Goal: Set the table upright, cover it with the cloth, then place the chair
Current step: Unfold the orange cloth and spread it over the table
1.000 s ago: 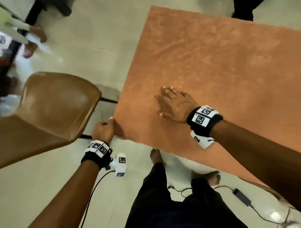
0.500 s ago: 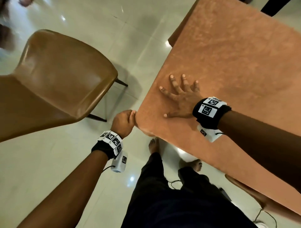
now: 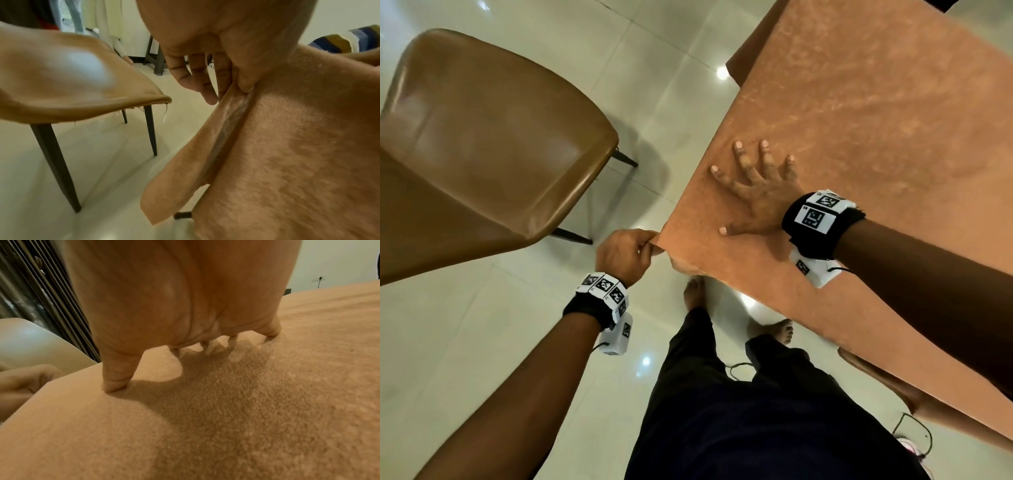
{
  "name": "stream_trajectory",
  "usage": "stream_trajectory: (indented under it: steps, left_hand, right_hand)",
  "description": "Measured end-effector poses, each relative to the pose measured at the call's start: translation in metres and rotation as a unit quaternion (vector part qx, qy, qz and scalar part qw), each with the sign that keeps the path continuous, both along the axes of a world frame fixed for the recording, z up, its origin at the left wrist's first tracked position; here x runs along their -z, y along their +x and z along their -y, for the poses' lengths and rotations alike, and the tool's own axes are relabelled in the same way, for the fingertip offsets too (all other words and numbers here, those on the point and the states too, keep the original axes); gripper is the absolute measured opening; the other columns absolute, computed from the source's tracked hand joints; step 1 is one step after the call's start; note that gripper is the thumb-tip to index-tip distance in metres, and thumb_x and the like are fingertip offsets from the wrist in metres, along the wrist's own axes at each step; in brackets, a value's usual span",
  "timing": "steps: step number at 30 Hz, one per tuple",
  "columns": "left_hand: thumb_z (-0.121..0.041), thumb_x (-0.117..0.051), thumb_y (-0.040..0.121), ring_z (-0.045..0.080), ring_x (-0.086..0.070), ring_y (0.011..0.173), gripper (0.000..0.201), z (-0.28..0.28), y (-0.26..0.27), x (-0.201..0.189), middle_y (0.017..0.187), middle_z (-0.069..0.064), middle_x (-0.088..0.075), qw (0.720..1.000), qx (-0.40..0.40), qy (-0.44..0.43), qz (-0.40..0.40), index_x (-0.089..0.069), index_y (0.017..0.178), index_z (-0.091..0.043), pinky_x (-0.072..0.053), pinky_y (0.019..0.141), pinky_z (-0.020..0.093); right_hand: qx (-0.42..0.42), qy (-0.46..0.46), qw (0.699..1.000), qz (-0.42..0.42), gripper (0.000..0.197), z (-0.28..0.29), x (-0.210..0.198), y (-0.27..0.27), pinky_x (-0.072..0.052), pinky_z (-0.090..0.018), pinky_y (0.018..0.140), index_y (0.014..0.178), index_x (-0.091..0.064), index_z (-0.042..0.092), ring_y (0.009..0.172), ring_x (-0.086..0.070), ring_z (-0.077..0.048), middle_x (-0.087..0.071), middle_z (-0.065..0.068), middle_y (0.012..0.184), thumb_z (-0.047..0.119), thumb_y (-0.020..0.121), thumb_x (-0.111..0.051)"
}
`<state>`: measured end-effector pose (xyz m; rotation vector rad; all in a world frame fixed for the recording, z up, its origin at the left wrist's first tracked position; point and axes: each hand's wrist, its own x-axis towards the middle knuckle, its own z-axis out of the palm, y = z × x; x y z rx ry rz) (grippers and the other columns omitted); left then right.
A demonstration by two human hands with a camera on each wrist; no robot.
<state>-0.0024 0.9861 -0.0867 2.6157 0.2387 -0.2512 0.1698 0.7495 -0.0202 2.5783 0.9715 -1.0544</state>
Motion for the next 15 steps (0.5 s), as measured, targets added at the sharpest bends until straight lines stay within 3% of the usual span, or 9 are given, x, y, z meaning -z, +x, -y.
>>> stream_trajectory:
  steps: [2, 7, 11, 15]
  left_hand:
    - [-0.016, -0.063, 0.085, 0.035, -0.065, 0.079, 0.022, -0.010, 0.001, 0.003, 0.084, 0.007, -0.074, 0.998, -0.008, 0.056, -0.039, -0.076, 0.100, -0.027, -0.051, 0.063, 0.036]
    - [-0.023, -0.052, 0.089, 0.035, -0.066, 0.085, 0.024, -0.033, 0.005, 0.023, 0.090, 0.010, -0.072, 0.970, -0.058, 0.101, -0.216, -0.074, 0.098, -0.024, -0.049, 0.066, 0.035]
    - [-0.026, -0.051, 0.089, 0.033, -0.067, 0.092, 0.028, -0.037, 0.020, 0.029, 0.100, 0.011, -0.072, 0.940, -0.054, 0.032, -0.337, -0.071, 0.106, -0.019, -0.053, 0.077, 0.037]
    - [-0.022, -0.061, 0.082, 0.025, -0.065, 0.103, 0.042, -0.033, 0.042, 0.010, 0.110, 0.005, -0.072, 0.946, -0.095, -0.100, -0.293, -0.064, 0.124, -0.021, -0.053, 0.093, 0.040]
  right_hand:
    - [0.003, 0.006, 1.000, 0.001, 0.109, -0.007, 0.002, 0.000, 0.003, -0.078, 0.109, 0.147, 0.028, 0.053, 0.145, 0.030, -0.046, 0.039, -0.004, 0.159, 0.098, 0.067, -0.032]
    - [-0.001, 0.019, 1.000, -0.003, 0.102, -0.055, 0.000, -0.004, 0.007, -0.079, 0.107, 0.152, 0.008, 0.054, 0.144, 0.033, -0.046, 0.034, -0.001, 0.162, 0.094, 0.070, -0.038]
    - [0.007, -0.009, 1.000, -0.020, 0.102, -0.088, -0.002, -0.004, 0.008, -0.079, 0.106, 0.155, 0.003, 0.050, 0.143, 0.035, -0.045, 0.025, 0.001, 0.165, 0.089, 0.073, -0.043]
    - [0.056, 0.081, 0.995, -0.012, 0.089, -0.062, -0.013, 0.006, -0.006, -0.066, 0.118, 0.158, -0.007, 0.045, 0.154, 0.014, -0.030, 0.015, -0.002, 0.168, 0.073, 0.085, -0.050]
